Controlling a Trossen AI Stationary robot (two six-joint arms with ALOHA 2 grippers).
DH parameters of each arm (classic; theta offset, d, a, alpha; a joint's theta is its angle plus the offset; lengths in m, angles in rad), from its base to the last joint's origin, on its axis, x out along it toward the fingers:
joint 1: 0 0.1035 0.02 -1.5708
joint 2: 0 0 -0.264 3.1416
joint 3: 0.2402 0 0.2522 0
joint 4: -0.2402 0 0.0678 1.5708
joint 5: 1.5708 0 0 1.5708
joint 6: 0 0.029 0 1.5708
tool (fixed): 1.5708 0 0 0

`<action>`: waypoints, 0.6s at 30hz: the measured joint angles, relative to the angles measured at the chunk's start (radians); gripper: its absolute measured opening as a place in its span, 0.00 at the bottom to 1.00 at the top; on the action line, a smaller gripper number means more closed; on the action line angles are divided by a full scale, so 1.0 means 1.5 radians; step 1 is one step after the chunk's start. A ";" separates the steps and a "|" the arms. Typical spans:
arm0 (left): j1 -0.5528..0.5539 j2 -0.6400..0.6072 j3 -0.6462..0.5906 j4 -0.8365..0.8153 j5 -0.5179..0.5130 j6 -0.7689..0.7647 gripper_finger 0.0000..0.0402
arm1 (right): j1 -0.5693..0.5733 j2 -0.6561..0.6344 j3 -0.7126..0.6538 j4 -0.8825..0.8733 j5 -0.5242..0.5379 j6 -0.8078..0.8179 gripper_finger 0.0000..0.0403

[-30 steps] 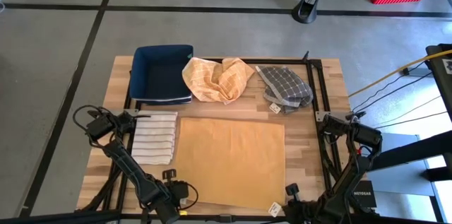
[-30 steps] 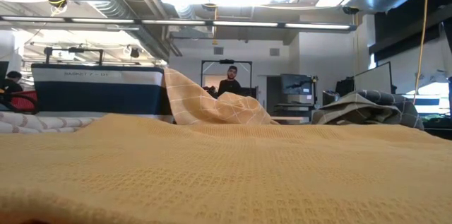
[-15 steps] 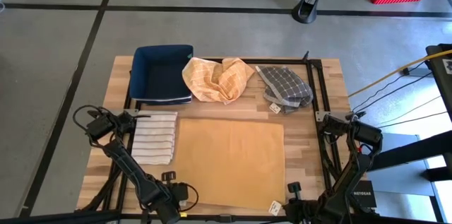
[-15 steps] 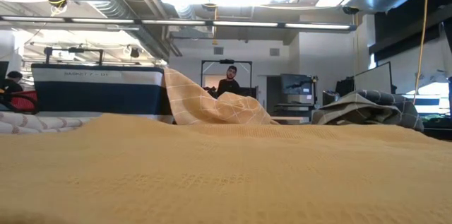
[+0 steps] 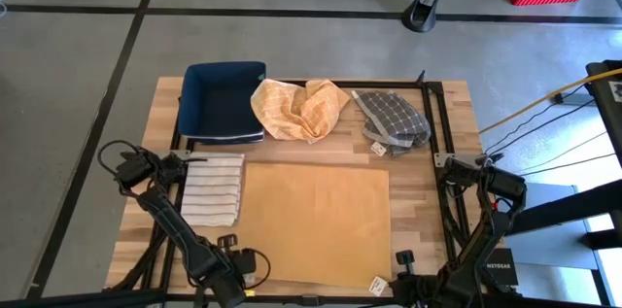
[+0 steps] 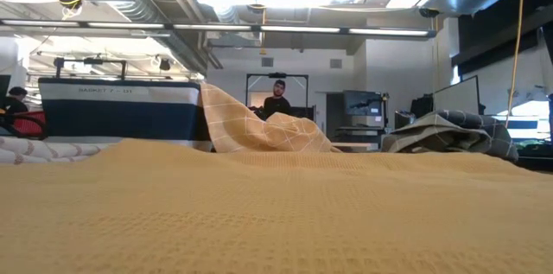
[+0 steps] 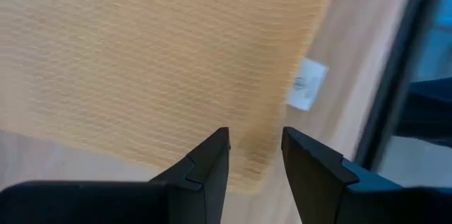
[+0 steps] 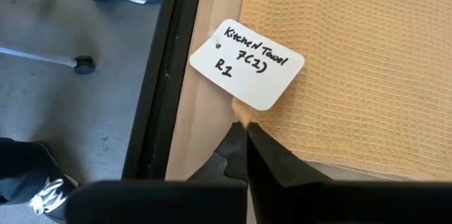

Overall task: Fold towel
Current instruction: Fold the orange towel

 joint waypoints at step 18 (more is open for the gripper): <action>0.000 0.002 -0.014 0.005 0.018 0.003 0.31 | 0.000 -0.001 0.001 0.000 0.005 0.007 0.00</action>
